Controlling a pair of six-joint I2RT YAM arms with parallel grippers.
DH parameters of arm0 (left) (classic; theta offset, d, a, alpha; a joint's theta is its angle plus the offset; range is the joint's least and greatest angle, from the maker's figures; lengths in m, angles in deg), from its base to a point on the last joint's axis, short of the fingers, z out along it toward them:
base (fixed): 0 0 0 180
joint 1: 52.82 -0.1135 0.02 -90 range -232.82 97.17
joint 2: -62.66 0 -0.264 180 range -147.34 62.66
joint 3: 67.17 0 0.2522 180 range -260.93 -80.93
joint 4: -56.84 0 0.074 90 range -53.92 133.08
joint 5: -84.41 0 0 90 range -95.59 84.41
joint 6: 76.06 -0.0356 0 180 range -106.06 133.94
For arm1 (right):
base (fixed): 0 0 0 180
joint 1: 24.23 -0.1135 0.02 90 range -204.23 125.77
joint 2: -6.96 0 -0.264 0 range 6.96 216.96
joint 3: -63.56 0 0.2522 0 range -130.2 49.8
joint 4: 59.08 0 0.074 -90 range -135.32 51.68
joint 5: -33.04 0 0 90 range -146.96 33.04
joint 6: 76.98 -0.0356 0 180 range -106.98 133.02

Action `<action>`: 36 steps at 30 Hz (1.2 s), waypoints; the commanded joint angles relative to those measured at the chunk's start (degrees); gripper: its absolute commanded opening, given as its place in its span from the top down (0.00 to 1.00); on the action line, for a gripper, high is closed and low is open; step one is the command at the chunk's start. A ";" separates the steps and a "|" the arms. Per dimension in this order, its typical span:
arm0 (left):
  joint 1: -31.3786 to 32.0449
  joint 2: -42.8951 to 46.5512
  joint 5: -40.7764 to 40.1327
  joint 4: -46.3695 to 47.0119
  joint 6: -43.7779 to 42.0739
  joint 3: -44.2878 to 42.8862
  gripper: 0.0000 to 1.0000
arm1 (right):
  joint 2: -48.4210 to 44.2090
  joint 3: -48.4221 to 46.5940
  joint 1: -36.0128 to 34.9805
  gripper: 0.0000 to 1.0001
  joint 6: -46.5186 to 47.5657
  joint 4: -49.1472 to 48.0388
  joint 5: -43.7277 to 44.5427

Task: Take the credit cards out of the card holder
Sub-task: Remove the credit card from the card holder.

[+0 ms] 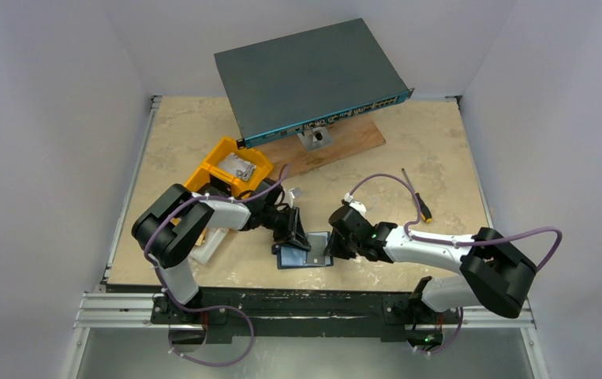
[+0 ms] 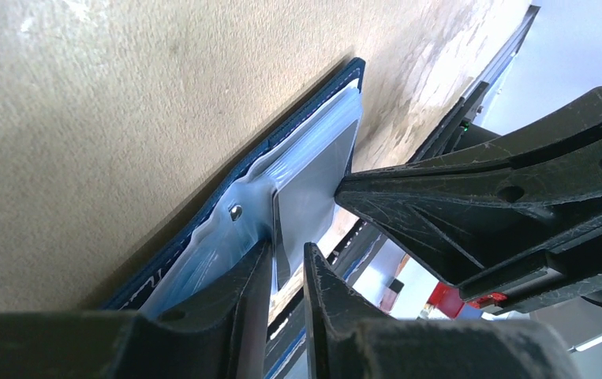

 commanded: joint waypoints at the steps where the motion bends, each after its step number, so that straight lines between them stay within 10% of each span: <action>1: 1.88 0.11 4.92 9.84 4.15 0.96 0.80 | 3.45 2.25 -0.56 1.00 1.17 4.63 -0.13; 36: 7.15 7.60 -1.56 2.23 2.12 -1.02 0.80 | 3.41 2.43 -0.56 1.00 1.21 4.26 1.51</action>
